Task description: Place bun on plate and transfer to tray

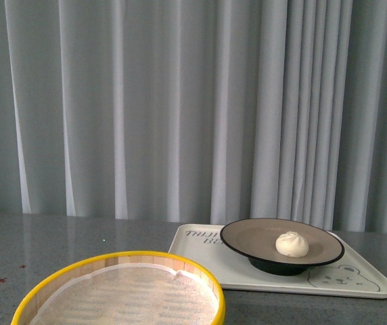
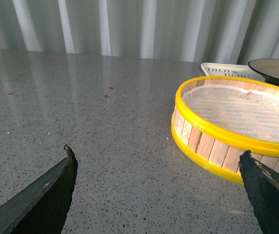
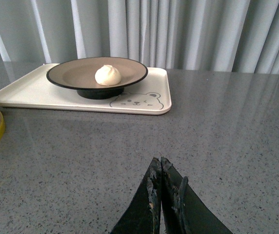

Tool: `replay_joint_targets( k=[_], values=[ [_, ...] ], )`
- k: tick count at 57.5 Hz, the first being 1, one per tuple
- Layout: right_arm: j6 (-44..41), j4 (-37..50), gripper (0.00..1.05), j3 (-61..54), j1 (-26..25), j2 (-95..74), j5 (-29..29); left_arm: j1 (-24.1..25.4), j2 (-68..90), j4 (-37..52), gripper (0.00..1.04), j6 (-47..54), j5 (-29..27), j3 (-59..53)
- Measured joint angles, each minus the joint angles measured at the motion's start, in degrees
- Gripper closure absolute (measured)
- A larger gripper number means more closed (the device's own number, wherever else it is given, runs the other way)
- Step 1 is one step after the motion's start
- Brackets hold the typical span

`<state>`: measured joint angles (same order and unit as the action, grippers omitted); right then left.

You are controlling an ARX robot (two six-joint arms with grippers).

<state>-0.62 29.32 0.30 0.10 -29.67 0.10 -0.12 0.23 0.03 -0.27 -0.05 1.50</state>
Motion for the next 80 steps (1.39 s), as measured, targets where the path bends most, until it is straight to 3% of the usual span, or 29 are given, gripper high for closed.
replay_joint_targets(
  k=[16,47,53,70,72,80],
  values=[
    [0.0,-10.4,1.03,0.0,0.0,10.8,0.0,0.0,0.0,0.0,0.07,0.0,0.0,0.0],
    [0.0,-19.3,1.03,0.0,0.0,19.8,0.0,0.0,0.0,0.0,0.07,0.0,0.0,0.0],
    [0.0,-28.8,1.03,0.0,0.0,27.4,-0.2,0.0,0.0,0.0,0.07,0.0,0.0,0.0],
    [0.0,-29.2,1.03,0.0,0.0,29.4,-0.2,0.0,0.0,0.0,0.07,0.0,0.0,0.0],
    [0.0,-29.2,1.02,0.0,0.0,29.4,-0.2,0.0,0.0,0.0,0.07,0.0,0.0,0.0],
    [0.0,-29.2,0.77,0.0,0.0,29.4,-0.2,0.0,0.0,0.0,0.07,0.0,0.0,0.0]
  ],
)
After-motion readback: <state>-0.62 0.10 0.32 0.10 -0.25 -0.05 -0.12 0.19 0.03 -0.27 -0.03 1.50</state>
